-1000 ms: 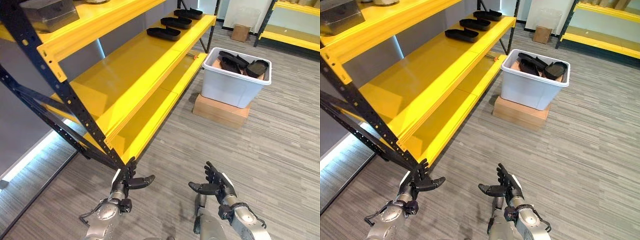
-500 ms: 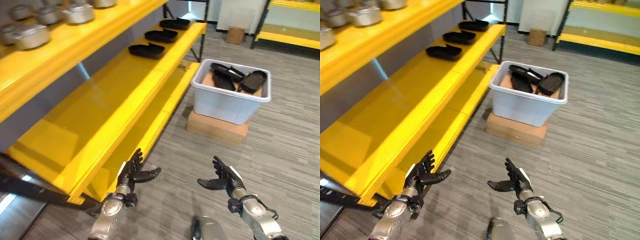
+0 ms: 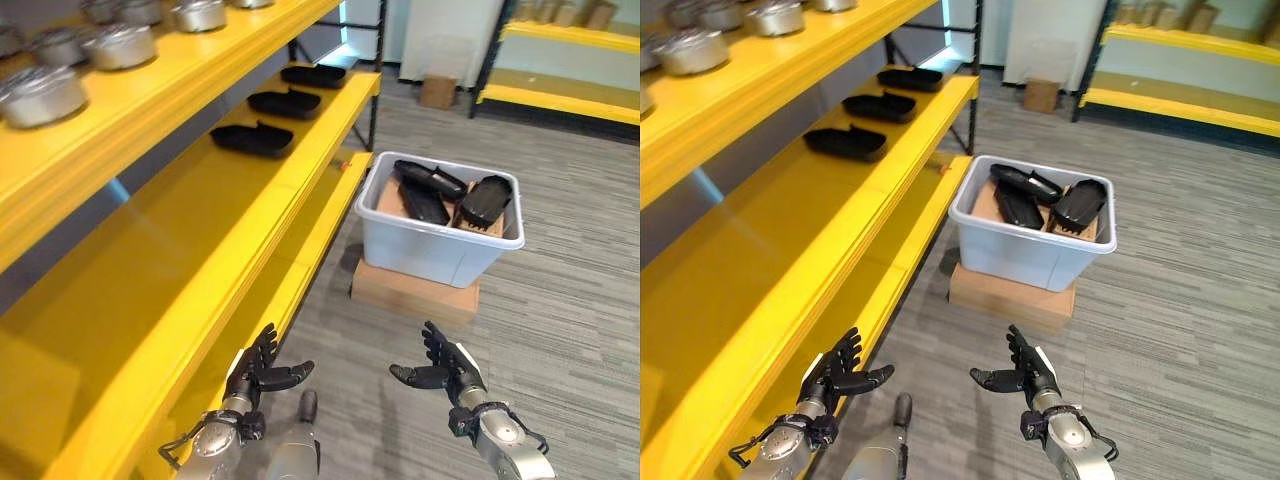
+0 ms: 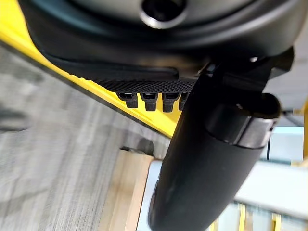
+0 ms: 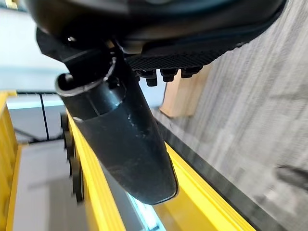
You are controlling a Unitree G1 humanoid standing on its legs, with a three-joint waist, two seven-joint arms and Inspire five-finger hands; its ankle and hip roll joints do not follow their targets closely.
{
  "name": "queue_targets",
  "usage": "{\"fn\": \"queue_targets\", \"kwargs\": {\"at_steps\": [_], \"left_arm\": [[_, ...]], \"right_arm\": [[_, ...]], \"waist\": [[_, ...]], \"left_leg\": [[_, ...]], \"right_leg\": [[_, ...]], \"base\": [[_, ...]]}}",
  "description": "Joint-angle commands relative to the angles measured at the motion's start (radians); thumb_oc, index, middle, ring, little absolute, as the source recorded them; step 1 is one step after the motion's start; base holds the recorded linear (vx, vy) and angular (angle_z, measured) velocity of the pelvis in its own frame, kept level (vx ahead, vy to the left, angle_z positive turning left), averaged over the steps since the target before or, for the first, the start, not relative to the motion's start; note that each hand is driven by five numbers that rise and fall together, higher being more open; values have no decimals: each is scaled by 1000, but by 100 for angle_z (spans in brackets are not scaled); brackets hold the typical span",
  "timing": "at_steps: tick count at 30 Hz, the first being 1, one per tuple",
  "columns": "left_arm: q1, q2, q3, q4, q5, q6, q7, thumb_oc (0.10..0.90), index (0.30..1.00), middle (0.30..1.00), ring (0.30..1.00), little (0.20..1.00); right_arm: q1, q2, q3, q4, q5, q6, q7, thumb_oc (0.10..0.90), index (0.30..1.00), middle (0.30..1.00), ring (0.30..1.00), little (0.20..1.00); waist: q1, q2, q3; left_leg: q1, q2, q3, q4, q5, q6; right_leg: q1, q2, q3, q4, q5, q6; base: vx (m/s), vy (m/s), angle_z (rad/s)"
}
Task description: Move parts from the plastic box to the shelf.
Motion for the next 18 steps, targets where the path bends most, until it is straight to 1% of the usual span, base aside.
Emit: {"fn": "queue_targets", "kwargs": {"at_steps": [1, 3, 4, 7, 8, 9, 10, 11, 12, 13, 14, 15, 16, 17, 18], "left_arm": [[-113, 22, 7, -111, 6, -98, -13, 900, 1000, 1000, 1000, 1000], [-114, 24, 1, -111, 3, -96, -13, 900, 1000, 1000, 1000, 1000], [-114, 24, 1, -112, 3, -96, -13, 900, 1000, 1000, 1000, 1000], [-113, 25, -2, -115, 7, -91, -19, 900, 1000, 1000, 1000, 1000], [-111, 31, -2, -126, 11, -87, -19, 900, 1000, 1000, 1000, 1000], [-114, 32, -2, -124, 13, -85, -17, 900, 1000, 1000, 1000, 1000], [-115, 33, -1, -125, 21, -85, -14, 900, 1000, 1000, 1000, 1000], [-118, 35, 0, -128, 27, -85, -10, 900, 1000, 1000, 1000, 1000], [-118, 35, 0, -128, 27, -85, -10, 900, 1000, 1000, 1000, 1000], [-123, 38, 0, -129, 29, -86, -6, 900, 1000, 1000, 1000, 1000], [-128, 45, 3, -132, 39, -91, 0, 900, 1000, 1000, 1000, 1000], [-129, 47, 5, -136, 36, -92, 0, 900, 1000, 1000, 1000, 1000], [-129, 47, 7, -132, 30, -94, -1, 900, 1000, 1000, 1000, 1000], [-129, 47, 7, -131, 30, -94, -1, 900, 1000, 1000, 1000, 1000], [-128, 47, 14, -120, 16, -101, -5, 900, 1000, 1000, 1000, 1000]], "right_arm": [[-50, 14, -32, -128, -18, -86, 29, 900, 1000, 1000, 1000, 1000], [-47, 20, -32, -131, -13, -84, 32, 900, 1000, 1000, 1000, 1000], [-47, 20, -32, -132, -13, -84, 32, 900, 1000, 1000, 1000, 1000], [-52, 23, -31, -137, -23, -82, 37, 900, 1000, 1000, 1000, 1000], [-57, 21, -28, -135, -38, -82, 40, 900, 1000, 1000, 1000, 1000], [-61, 27, -23, -135, -42, -82, 39, 900, 1000, 1000, 1000, 1000], [-66, 35, -17, -137, -48, -82, 41, 900, 1000, 1000, 1000, 1000], [-73, 37, -10, -145, -54, -84, 43, 900, 1000, 1000, 1000, 1000], [-74, 37, -10, -145, -54, -84, 43, 900, 1000, 1000, 1000, 1000], [-79, 39, -3, -147, -56, -84, 43, 900, 1000, 1000, 1000, 1000], [-79, 45, 10, -150, -59, -86, 44, 900, 1000, 1000, 1000, 1000], [-79, 49, 13, -148, -55, -85, 44, 900, 1000, 1000, 1000, 1000], [-80, 52, 17, -145, -44, -85, 46, 900, 1000, 1000, 1000, 1000], [-80, 52, 17, -144, -44, -86, 46, 900, 1000, 1000, 1000, 1000], [-88, 54, 21, -130, -22, -81, 47, 900, 1000, 1000, 1000, 1000]], "waist": [[12, -37, -28], [12, -37, -42], [12, -37, -42], [19, -42, -59], [22, -43, -61], [21, -39, -58], [22, -37, -52], [14, -30, -38], [15, -29, -41], [4, -16, -24], [-3, 3, -2], [-4, 9, -4], [-9, 11, -7], [-13, 13, -3], [-26, 6, -6]], "left_leg": [[94, 26, 21, -21, -84, -30], [102, 15, 31, -10, -107, -23], [102, 15, 31, -9, -108, -23], [108, -1, 39, 14, -148, -12], [121, -12, 39, 20, -169, 4], [133, -17, 33, 15, -178, 17], [149, -29, 33, 11, -186, 35], [169, -36, 30, 3, -190, 48], [166, -35, 31, 0, -186, 48], [184, -34, 26, -9, -186, 57], [226, -33, 21, -24, -197, 61], [242, -29, 27, -32, -203, 56], [258, -23, 25, -42, -208, 44], [264, -20, 22, -44, -209, 43], [293, -11, 15, -59, -229, 8]], "right_leg": [[-161, -130, -58, 72, 81, 56], [-147, -148, -62, 52, 93, 67], [-145, -148, -63, 50, 93, 67], [-126, -175, -62, 16, 114, 88], [-147, -189, -53, 62, 129, 101], [-177, -193, -44, 132, 149, 105], [-229, -203, -26, 247, 184, 116], [-289, -203, -5, 354, 239, 121], [-293, -201, -4, 353, 242, 121], [-334, -187, 11, 435, 263, 122], [-405, -202, -6, 476, 251, 111], [-424, -233, -27, 428, 243, 104], [-430, -253, -43, 350, 227, 96], [-420, -251, -49, 345, 226, 95], [-412, -276, -45, 80, 252, 108]], "base": [[219, 112, -22], [214, 102, -12], [123, 55, -13], [168, 85, 4], [195, 136, -4], [155, 159, -16], [56, 152, -8], [21, 111, 0], [1, 109, 12], [106, 92, 28], [183, 79, 21], [271, -27, -3], [173, -71, -35], [312, -260, -23], [386, -396, 7]]}}
